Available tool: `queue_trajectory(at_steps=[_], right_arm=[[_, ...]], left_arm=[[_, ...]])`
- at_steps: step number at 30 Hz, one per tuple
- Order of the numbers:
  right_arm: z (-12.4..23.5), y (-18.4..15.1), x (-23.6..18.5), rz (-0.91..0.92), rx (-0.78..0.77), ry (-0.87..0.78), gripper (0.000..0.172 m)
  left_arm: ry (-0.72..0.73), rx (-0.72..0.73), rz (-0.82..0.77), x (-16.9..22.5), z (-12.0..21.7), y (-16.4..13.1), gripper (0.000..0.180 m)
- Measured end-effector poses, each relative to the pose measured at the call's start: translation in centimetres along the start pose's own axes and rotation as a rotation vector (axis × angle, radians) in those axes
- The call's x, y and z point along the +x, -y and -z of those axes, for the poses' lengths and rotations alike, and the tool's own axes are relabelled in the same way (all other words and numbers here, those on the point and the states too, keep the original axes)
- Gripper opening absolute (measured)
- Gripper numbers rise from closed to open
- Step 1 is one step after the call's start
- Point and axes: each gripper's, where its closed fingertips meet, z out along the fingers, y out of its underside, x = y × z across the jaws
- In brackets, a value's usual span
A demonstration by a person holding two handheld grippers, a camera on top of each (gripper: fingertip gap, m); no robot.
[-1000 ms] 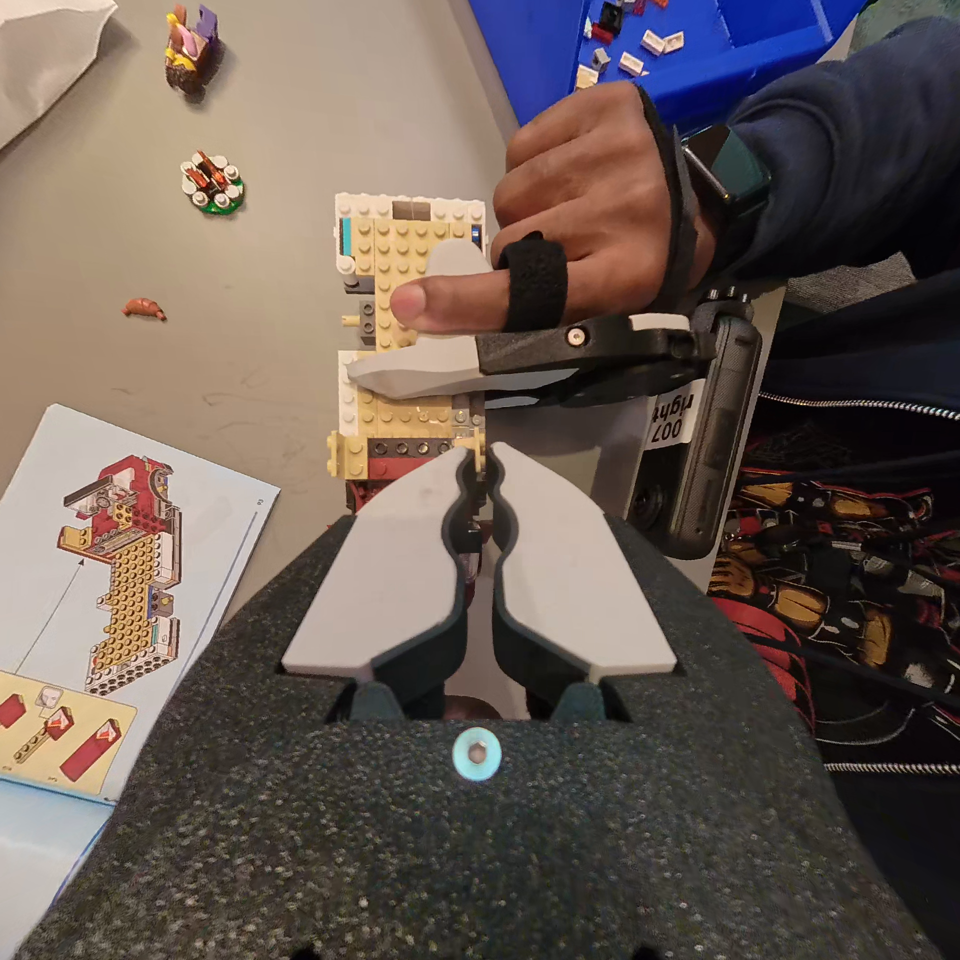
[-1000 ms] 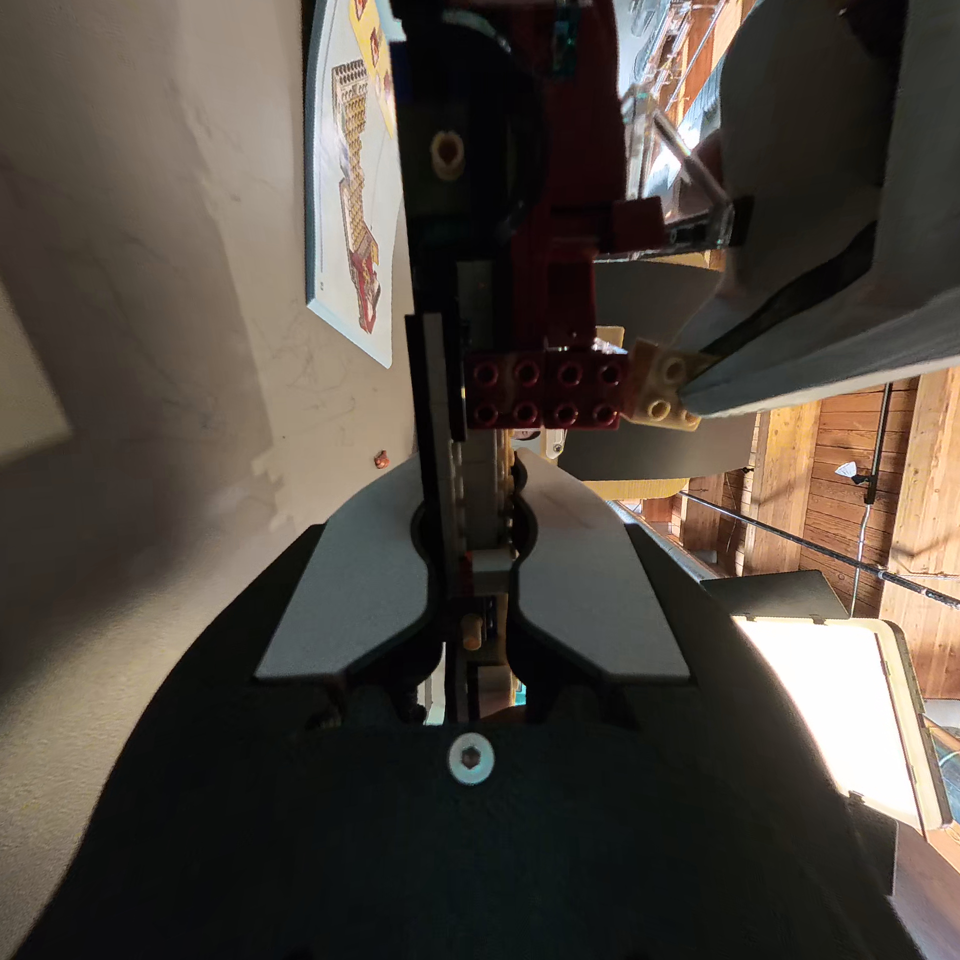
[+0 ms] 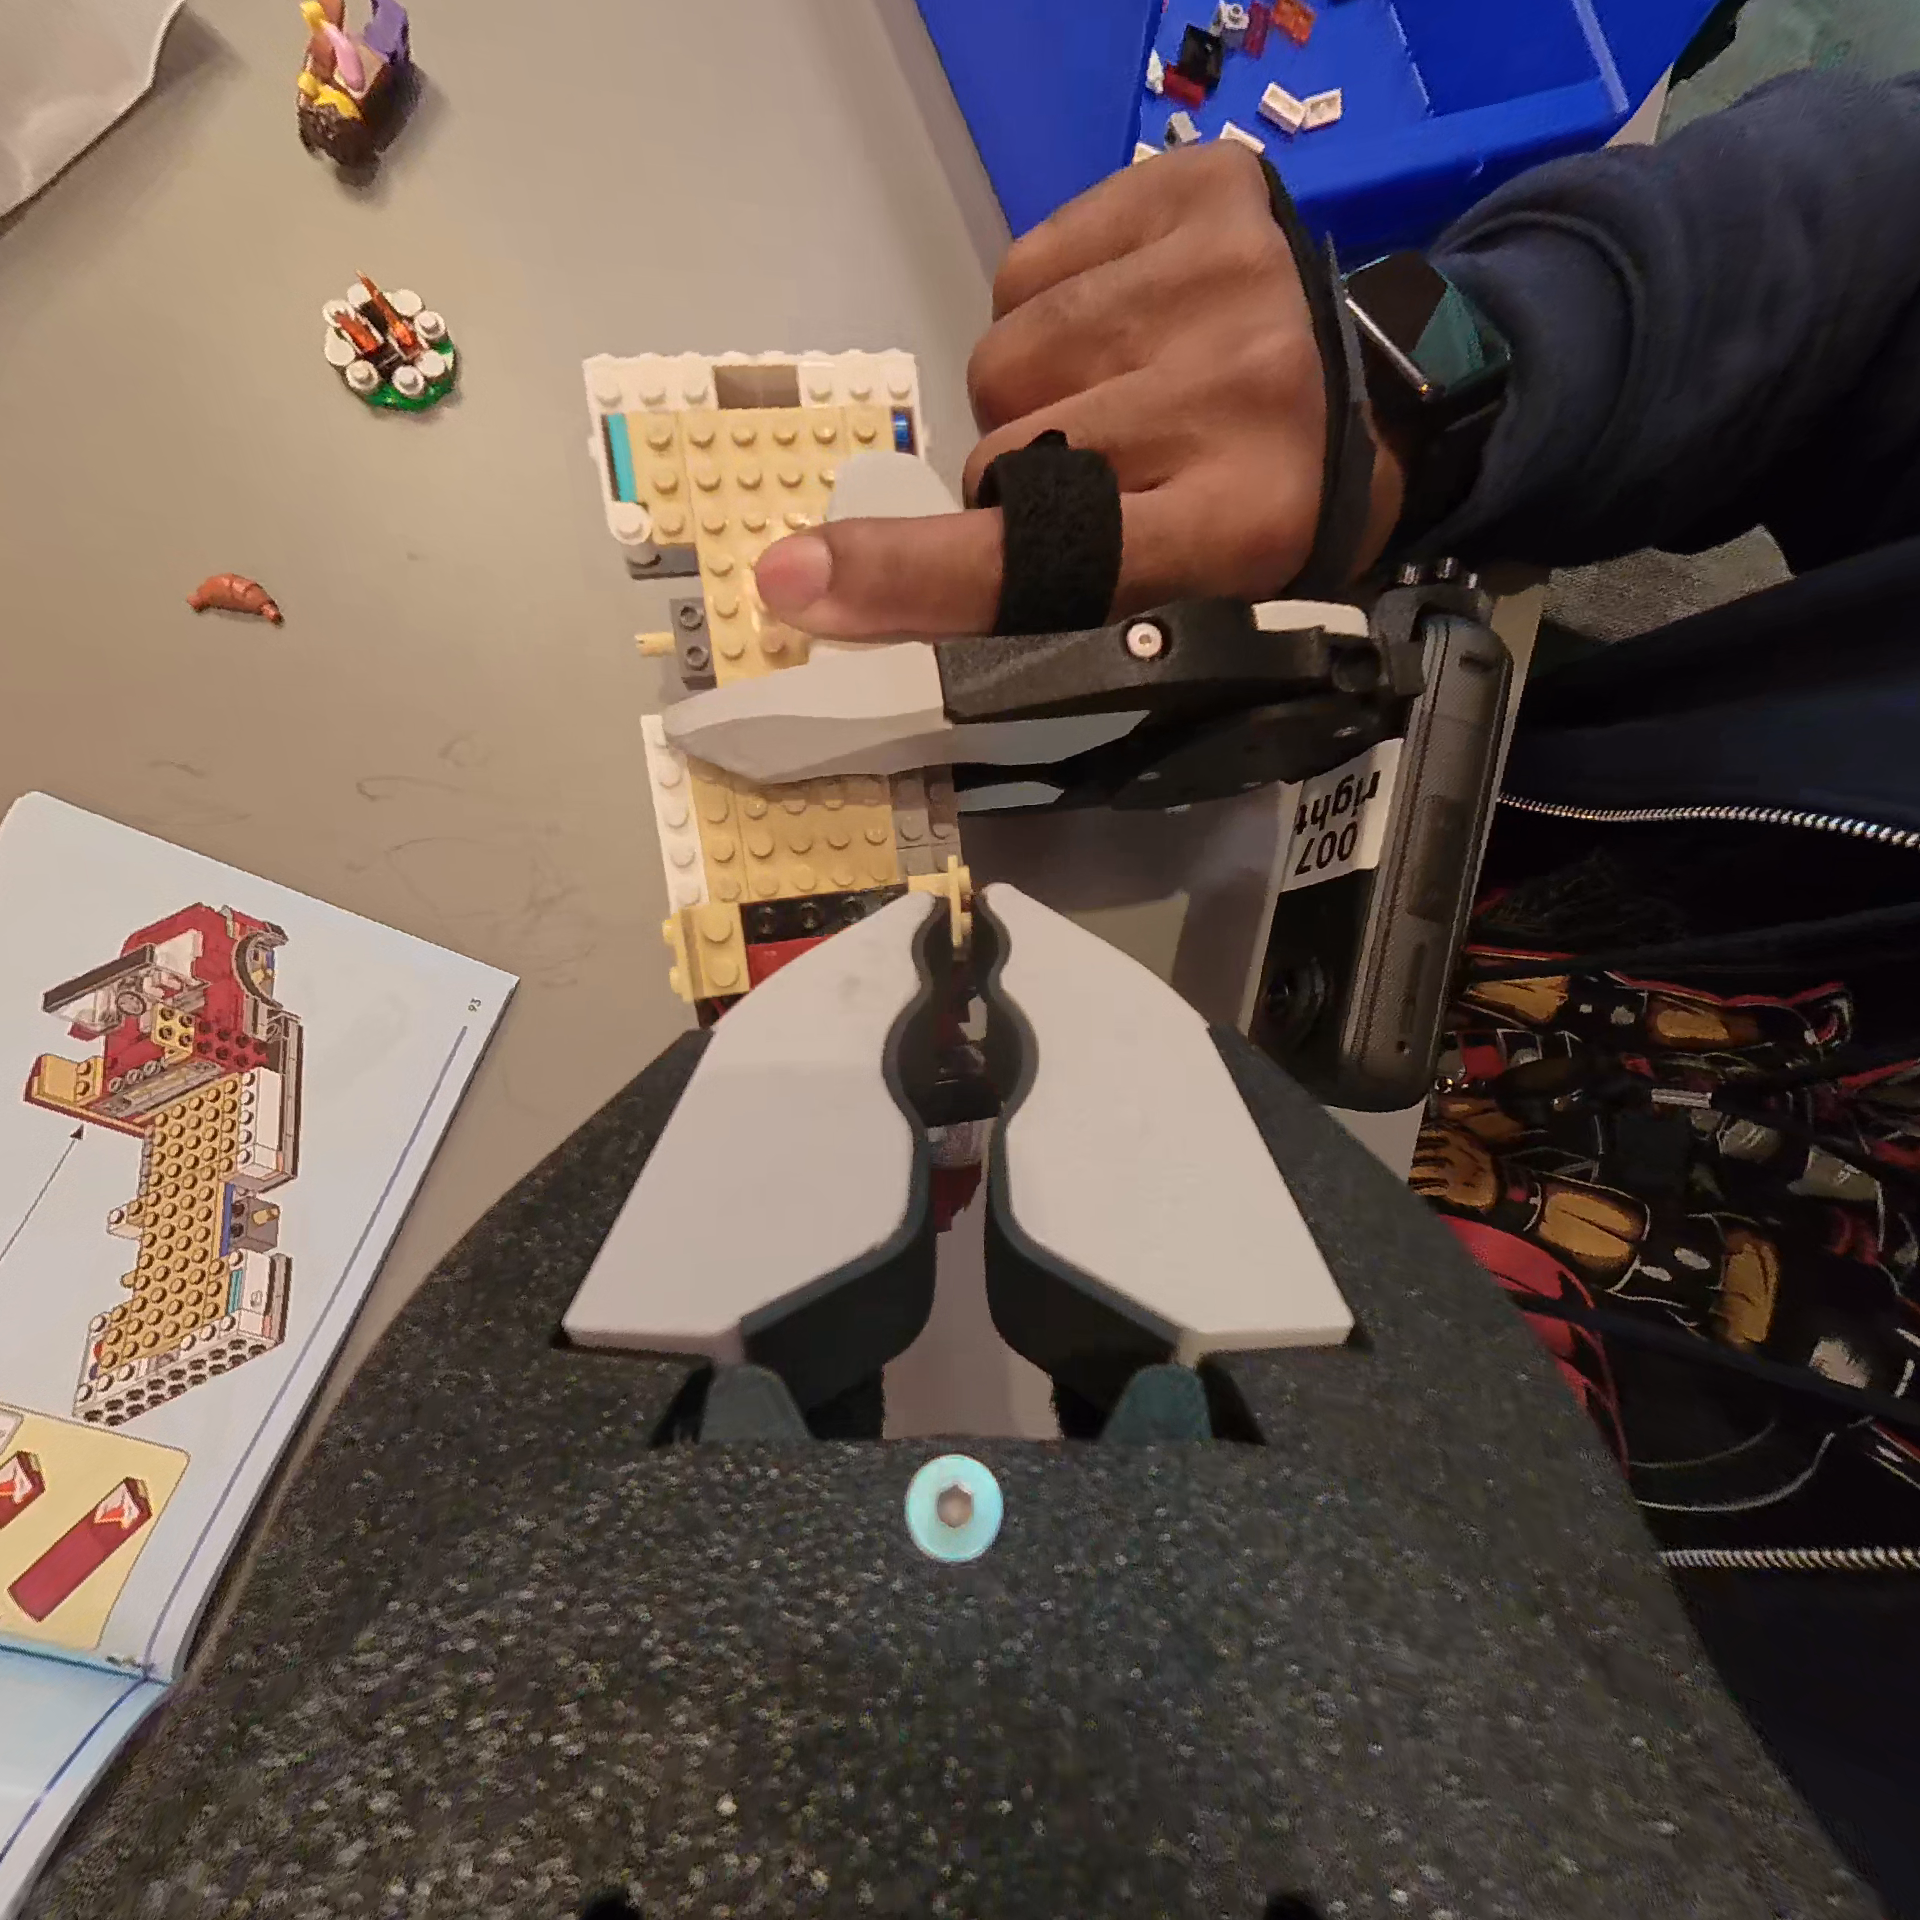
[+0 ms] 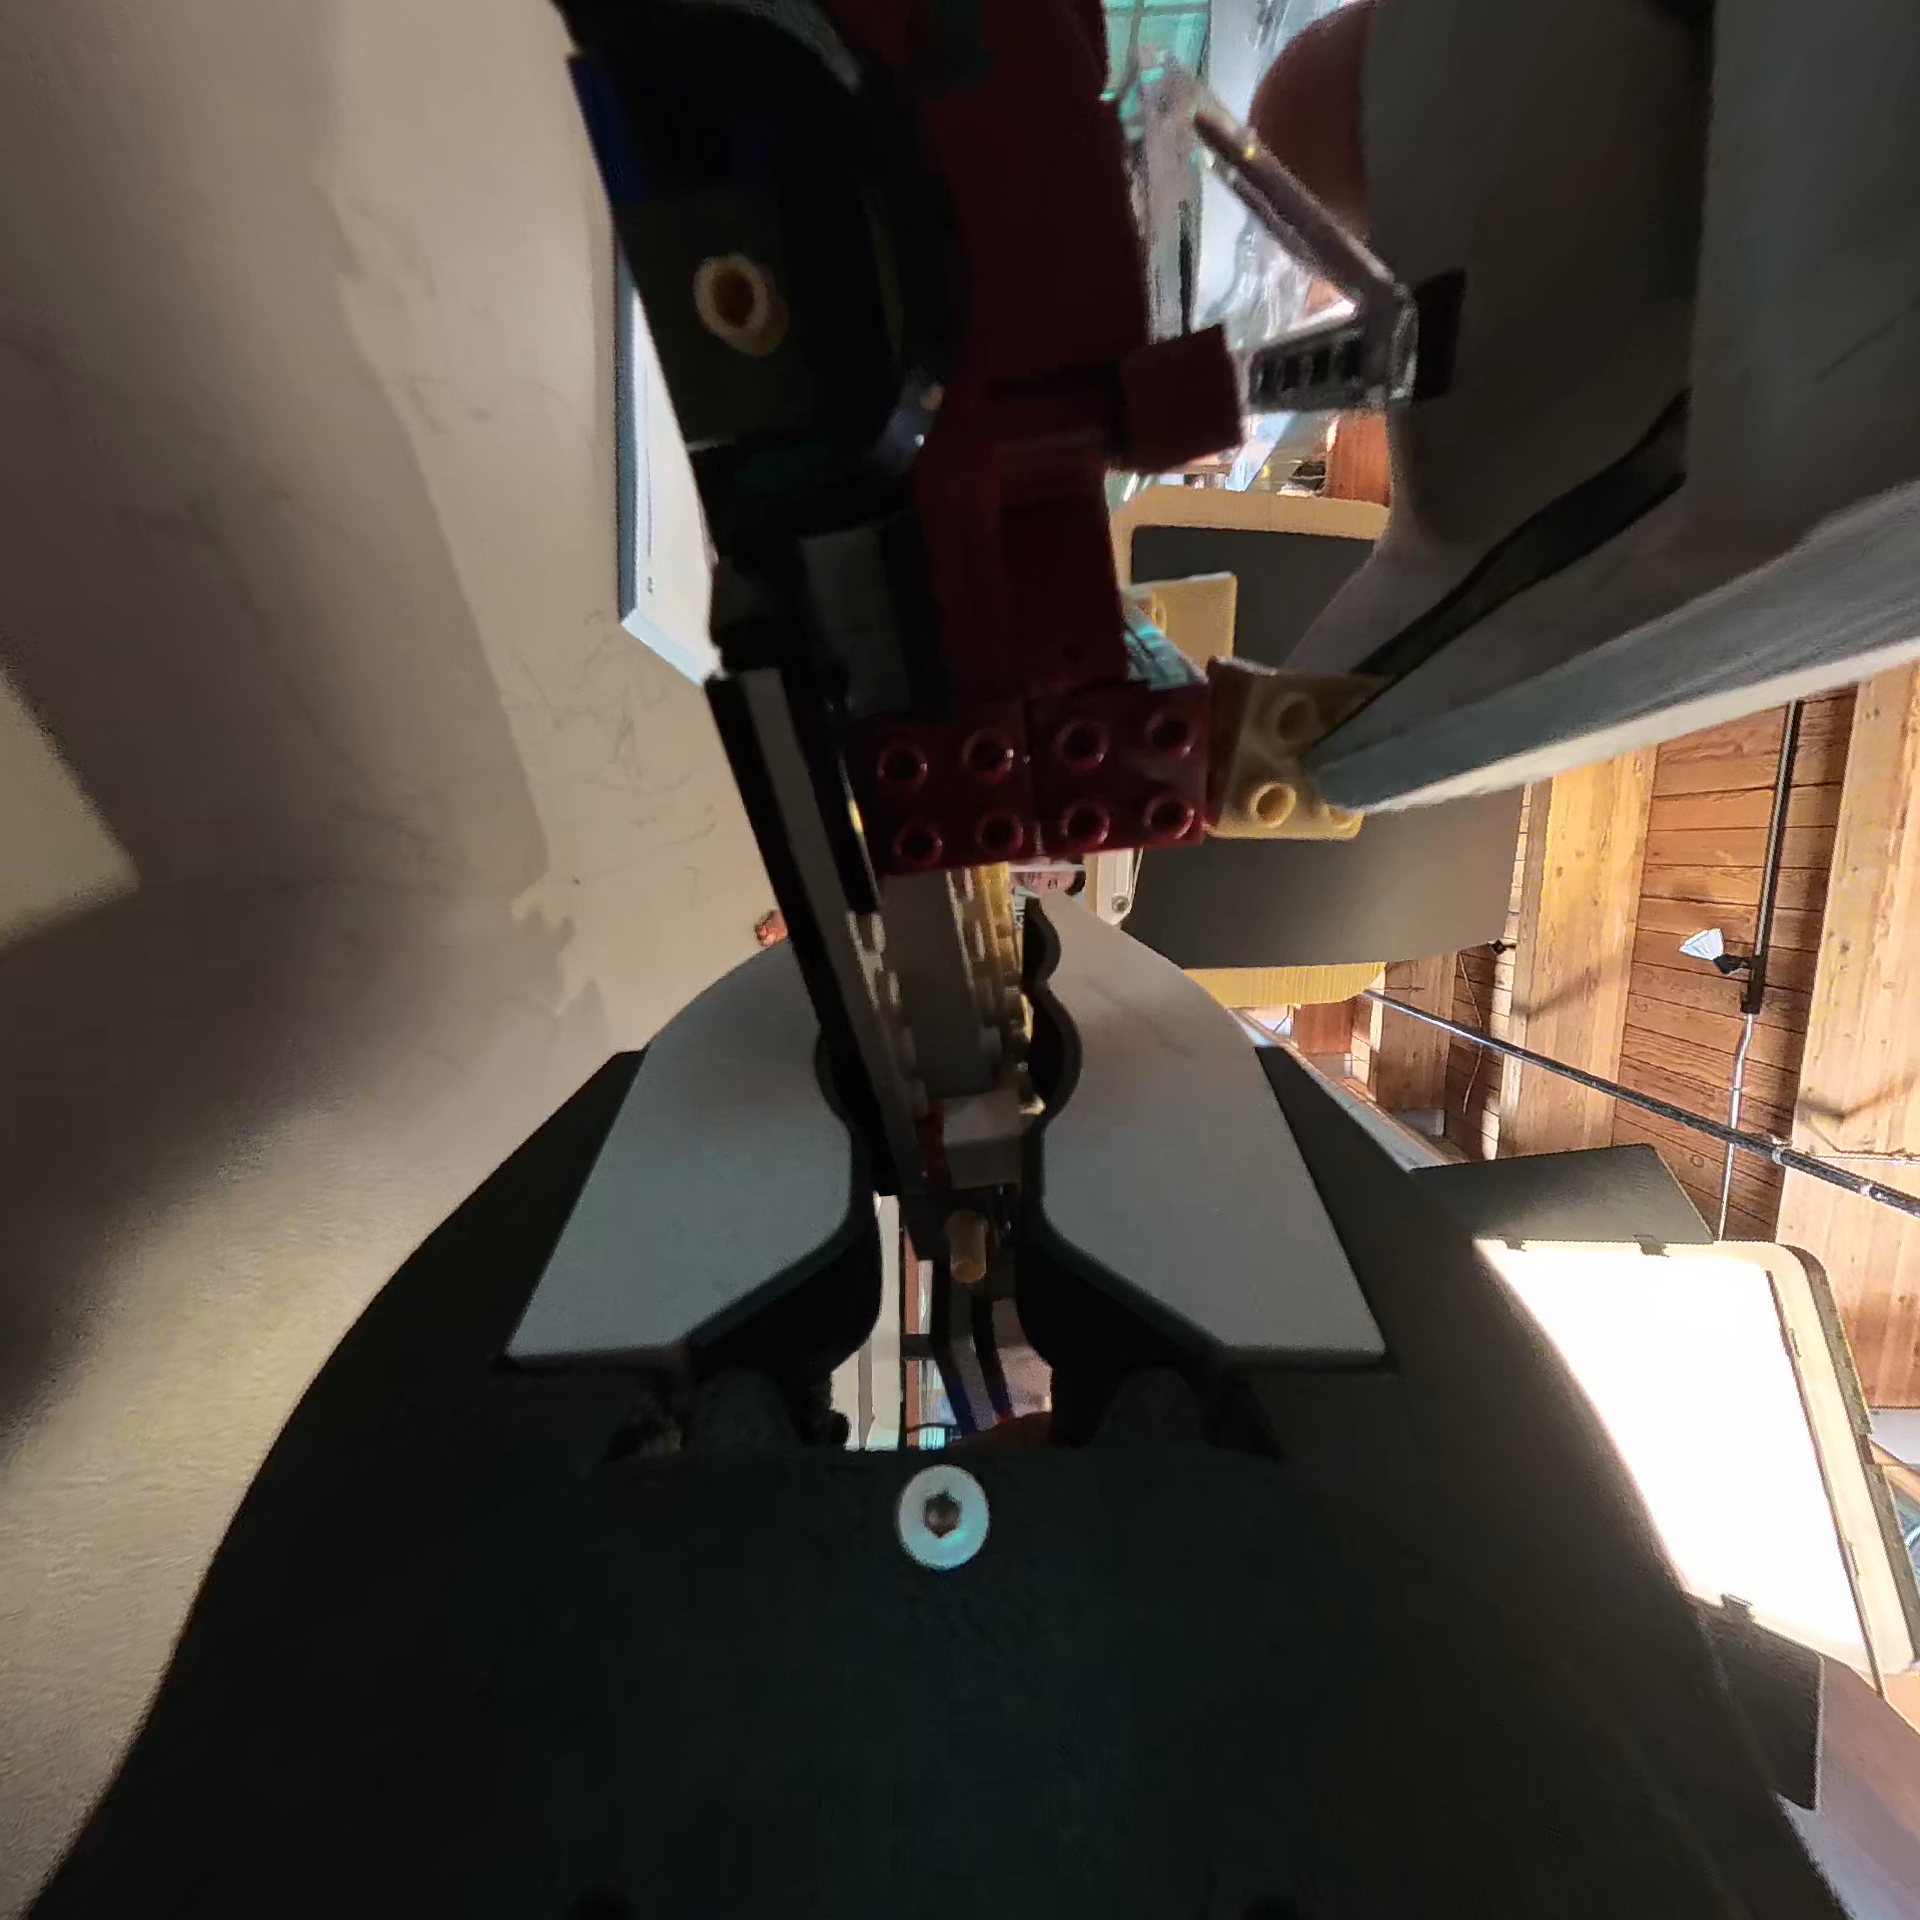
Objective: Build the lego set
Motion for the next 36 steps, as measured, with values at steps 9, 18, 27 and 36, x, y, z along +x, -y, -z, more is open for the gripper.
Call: queue_trajectory(at_steps=[9,18,27,36], right_arm=[[-0.18,-0.41,-0.25,-0.032,-0.017,0.032,0.026],[-0.14,-0.46,0.17,-0.041,-0.019,0.023,0.026],[-0.11,-0.38,0.35,-0.031,-0.016,0.015,0.025],[-0.05,-0.24,0.61,-0.035,-0.012,0.005,0.025]], left_arm=[[0.057,0.055,0.058,-0.63,-0.08,0.12,0.003],[-0.003,0.094,0.135,-0.42,0.11,0.50,0.003],[0.050,0.048,0.086,-0.37,0.13,0.40,0.014],[0.077,0.041,0.053,-0.23,0.38,0.42,0.020]])
